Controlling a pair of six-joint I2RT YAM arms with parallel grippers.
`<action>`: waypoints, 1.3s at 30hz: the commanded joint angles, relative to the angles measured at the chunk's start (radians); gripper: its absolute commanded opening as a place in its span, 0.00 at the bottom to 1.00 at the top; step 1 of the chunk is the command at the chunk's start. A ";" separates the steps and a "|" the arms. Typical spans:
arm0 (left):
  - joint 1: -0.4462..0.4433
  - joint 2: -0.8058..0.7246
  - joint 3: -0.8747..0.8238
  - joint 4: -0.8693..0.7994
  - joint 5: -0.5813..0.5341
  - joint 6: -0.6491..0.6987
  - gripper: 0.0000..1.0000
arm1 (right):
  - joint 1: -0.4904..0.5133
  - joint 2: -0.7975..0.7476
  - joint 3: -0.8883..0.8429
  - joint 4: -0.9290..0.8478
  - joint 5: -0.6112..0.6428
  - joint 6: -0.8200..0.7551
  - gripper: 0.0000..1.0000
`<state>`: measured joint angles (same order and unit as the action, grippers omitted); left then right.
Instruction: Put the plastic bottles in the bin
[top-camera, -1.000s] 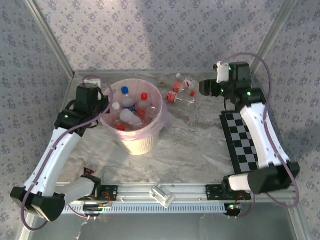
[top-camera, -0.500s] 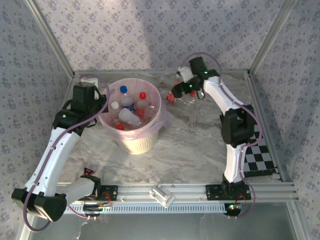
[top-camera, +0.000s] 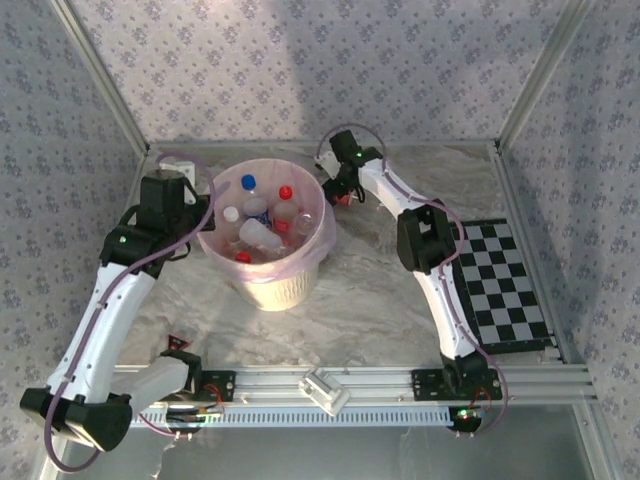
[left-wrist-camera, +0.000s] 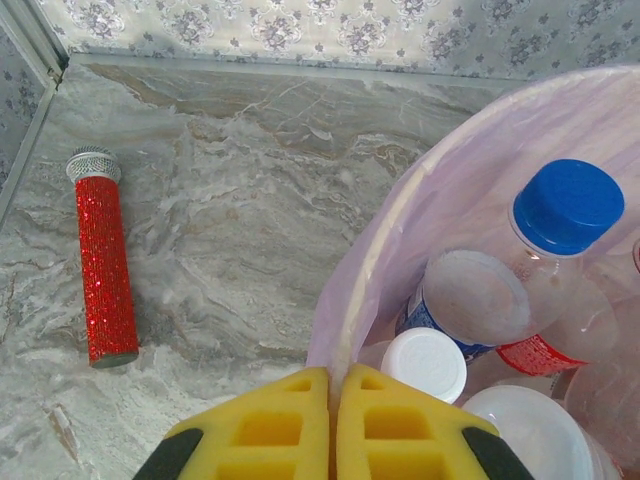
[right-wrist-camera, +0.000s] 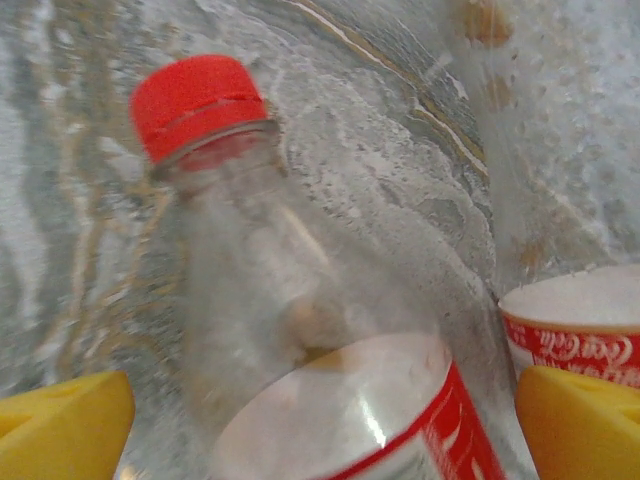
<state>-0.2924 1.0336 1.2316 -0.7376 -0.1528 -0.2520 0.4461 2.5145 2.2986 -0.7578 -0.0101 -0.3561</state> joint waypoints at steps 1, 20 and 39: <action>0.004 -0.018 -0.020 -0.045 0.050 0.016 0.00 | 0.017 0.029 0.076 -0.052 0.052 0.010 0.94; 0.004 -0.025 -0.035 -0.018 0.185 0.022 0.00 | -0.105 -0.436 -0.164 0.020 -0.282 0.310 0.41; -0.213 0.113 -0.011 0.111 0.289 -0.021 0.00 | -0.177 -1.247 -0.748 0.698 -0.599 0.637 0.10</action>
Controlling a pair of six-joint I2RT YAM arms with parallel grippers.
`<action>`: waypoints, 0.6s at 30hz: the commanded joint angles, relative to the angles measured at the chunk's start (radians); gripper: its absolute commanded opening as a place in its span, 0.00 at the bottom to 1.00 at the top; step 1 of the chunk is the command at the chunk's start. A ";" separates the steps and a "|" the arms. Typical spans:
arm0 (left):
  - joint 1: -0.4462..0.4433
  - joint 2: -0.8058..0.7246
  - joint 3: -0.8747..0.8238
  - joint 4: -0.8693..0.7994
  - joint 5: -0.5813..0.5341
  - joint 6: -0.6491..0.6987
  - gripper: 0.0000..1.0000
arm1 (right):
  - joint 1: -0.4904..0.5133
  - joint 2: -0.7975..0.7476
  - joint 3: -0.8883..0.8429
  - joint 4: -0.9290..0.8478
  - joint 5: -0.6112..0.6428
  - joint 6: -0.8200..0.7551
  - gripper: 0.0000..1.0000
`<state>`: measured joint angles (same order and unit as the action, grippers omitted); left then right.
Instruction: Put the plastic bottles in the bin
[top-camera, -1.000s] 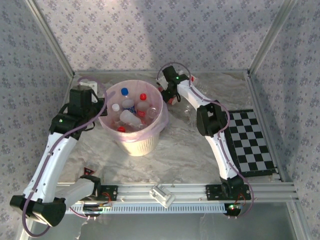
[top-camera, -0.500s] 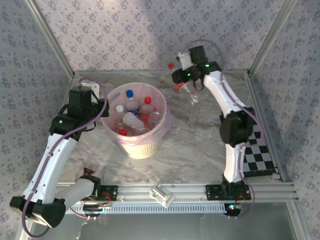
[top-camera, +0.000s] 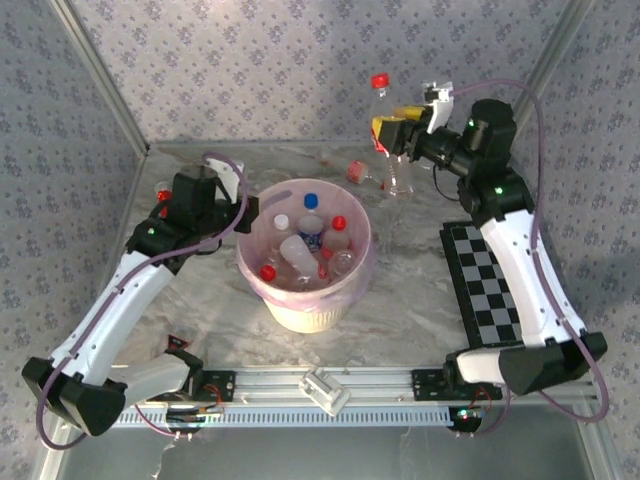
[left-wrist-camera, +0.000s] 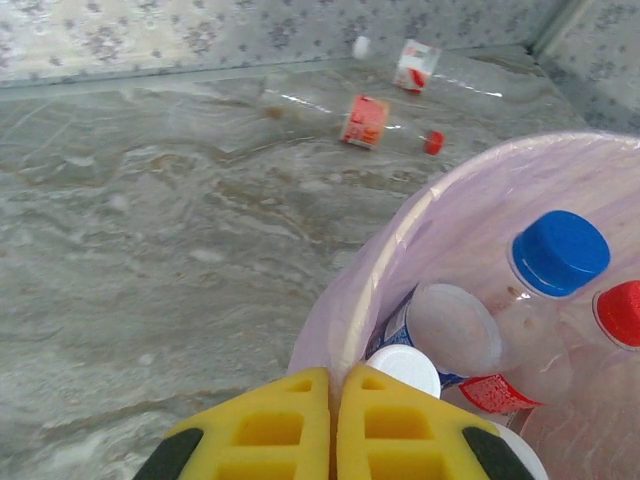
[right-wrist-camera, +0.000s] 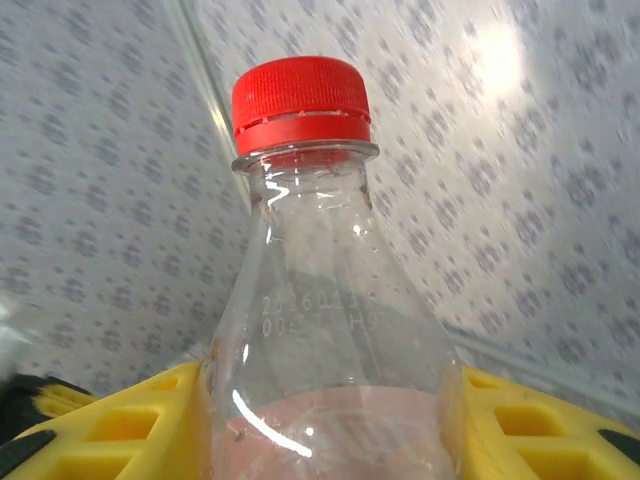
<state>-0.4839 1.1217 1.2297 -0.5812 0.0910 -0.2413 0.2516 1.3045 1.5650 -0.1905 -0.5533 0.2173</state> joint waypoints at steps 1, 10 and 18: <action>-0.026 0.029 -0.007 -0.038 0.046 -0.039 0.00 | 0.037 -0.039 -0.012 0.151 -0.076 0.071 0.10; -0.060 0.045 -0.014 0.024 0.041 -0.093 0.00 | 0.340 0.013 -0.109 0.391 -0.182 -0.028 0.08; -0.068 -0.007 -0.055 0.080 0.060 -0.124 0.00 | 0.415 0.098 -0.260 0.684 -0.201 -0.082 0.06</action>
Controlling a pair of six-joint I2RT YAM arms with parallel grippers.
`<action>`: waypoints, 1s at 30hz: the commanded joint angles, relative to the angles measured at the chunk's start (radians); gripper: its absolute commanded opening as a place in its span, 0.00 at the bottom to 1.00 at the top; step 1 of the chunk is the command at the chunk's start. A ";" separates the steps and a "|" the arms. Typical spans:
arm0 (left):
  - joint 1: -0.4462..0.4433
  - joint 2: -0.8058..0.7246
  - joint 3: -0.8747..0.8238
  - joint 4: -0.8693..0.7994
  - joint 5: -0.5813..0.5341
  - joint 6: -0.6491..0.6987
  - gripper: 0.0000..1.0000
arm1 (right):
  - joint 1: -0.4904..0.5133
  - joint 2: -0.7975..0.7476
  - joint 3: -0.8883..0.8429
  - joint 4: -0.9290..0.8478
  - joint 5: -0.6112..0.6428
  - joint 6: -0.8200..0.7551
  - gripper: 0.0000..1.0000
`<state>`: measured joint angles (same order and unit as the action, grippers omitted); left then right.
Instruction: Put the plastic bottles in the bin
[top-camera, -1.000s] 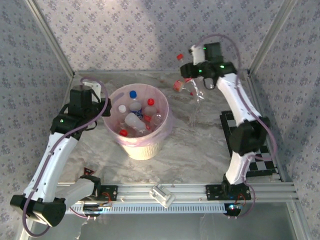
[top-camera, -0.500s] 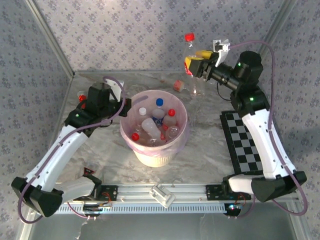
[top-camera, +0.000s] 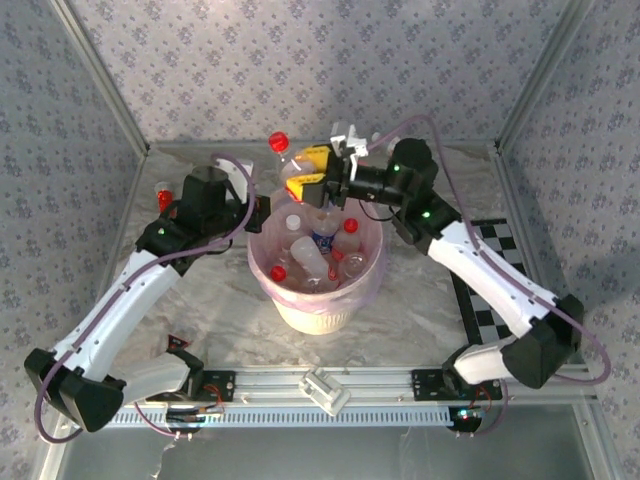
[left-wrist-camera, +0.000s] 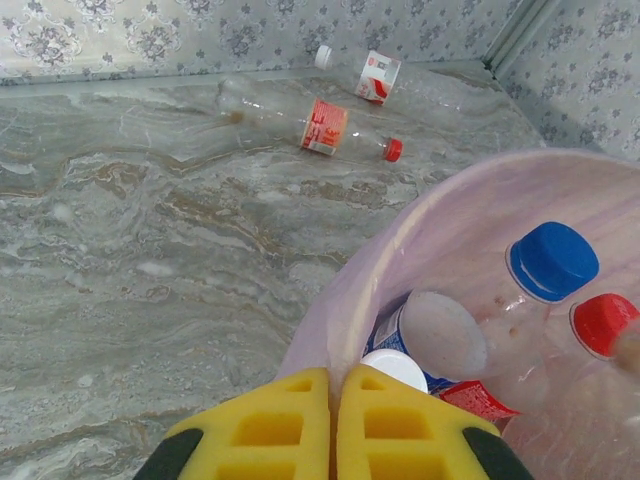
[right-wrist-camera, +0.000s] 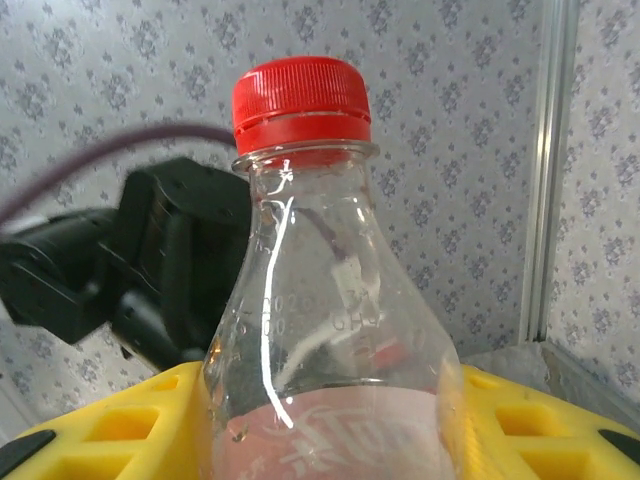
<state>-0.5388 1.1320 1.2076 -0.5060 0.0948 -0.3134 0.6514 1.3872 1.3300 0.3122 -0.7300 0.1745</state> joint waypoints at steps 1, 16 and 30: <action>-0.013 -0.024 -0.038 0.012 0.058 -0.055 0.00 | 0.017 0.029 -0.032 0.200 -0.020 -0.043 0.06; -0.013 -0.066 -0.044 -0.006 0.042 -0.032 0.00 | 0.005 -0.012 -0.095 0.014 0.004 -0.099 0.95; -0.014 -0.017 0.025 -0.011 0.073 0.000 0.00 | -0.051 -0.004 0.360 -0.869 0.230 -0.307 0.77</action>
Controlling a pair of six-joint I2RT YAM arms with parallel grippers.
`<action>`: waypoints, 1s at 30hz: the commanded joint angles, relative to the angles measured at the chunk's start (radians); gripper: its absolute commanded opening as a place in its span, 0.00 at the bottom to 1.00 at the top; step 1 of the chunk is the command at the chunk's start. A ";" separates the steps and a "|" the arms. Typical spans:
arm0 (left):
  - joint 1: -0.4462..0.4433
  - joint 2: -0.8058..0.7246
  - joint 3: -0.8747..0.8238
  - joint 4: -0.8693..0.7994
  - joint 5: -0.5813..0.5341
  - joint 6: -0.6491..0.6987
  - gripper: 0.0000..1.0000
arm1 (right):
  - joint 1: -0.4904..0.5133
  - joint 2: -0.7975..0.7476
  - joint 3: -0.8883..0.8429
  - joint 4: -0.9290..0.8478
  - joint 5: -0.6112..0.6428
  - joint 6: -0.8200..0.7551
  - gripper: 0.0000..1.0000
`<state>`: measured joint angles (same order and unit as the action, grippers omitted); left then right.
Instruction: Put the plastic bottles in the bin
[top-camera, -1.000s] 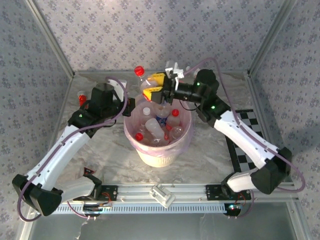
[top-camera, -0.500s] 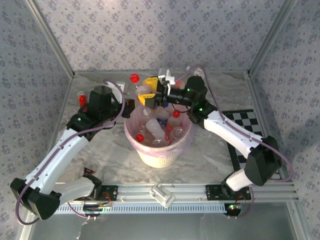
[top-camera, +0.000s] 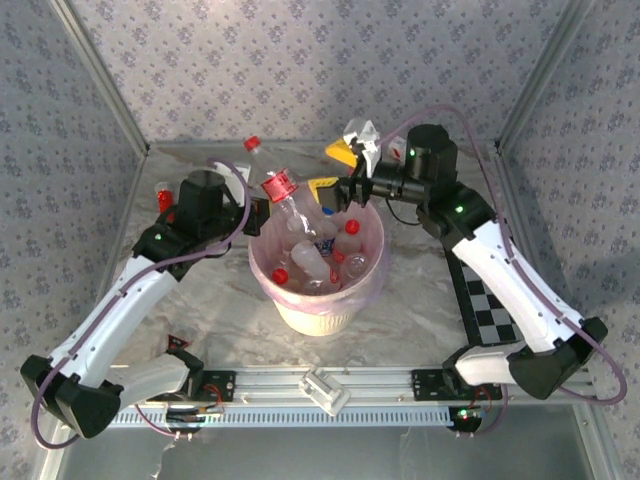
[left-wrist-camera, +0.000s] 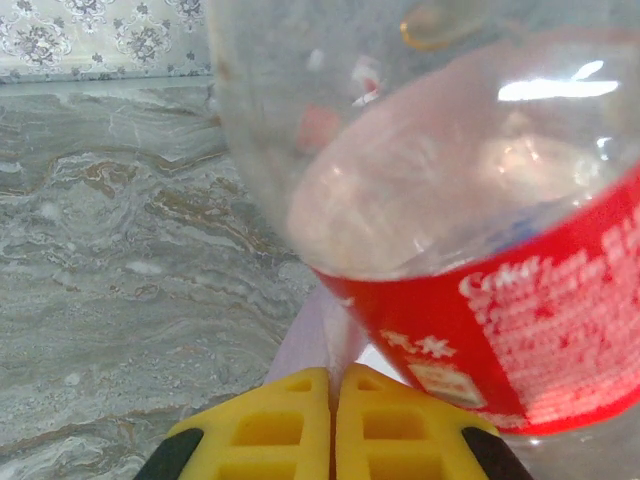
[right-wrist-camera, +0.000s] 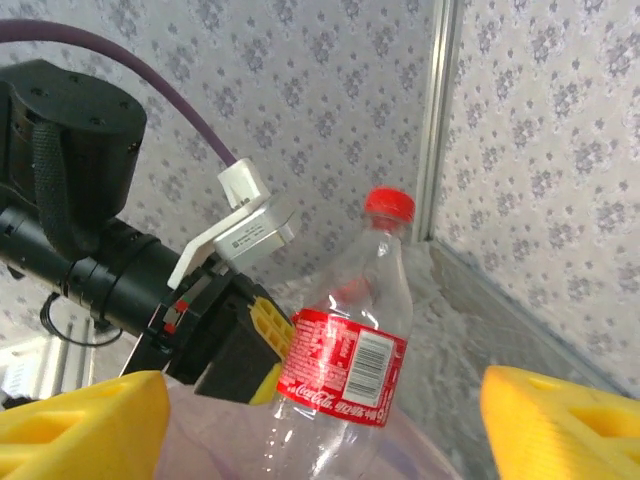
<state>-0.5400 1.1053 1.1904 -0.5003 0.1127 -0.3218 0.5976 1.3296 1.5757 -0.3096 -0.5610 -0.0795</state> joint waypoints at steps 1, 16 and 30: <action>-0.015 0.014 0.047 -0.018 0.054 0.012 0.00 | -0.005 0.086 0.168 -0.284 0.061 -0.041 0.76; -0.018 -0.009 0.044 -0.020 0.079 0.049 0.00 | -0.010 0.406 0.525 -0.539 0.064 0.151 0.73; -0.018 0.005 0.043 -0.013 0.074 0.043 0.00 | 0.024 0.547 0.619 -0.637 0.053 0.113 0.54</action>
<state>-0.5446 1.1183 1.2030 -0.5049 0.1314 -0.2779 0.6151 1.8690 2.1571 -0.9062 -0.5087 0.0463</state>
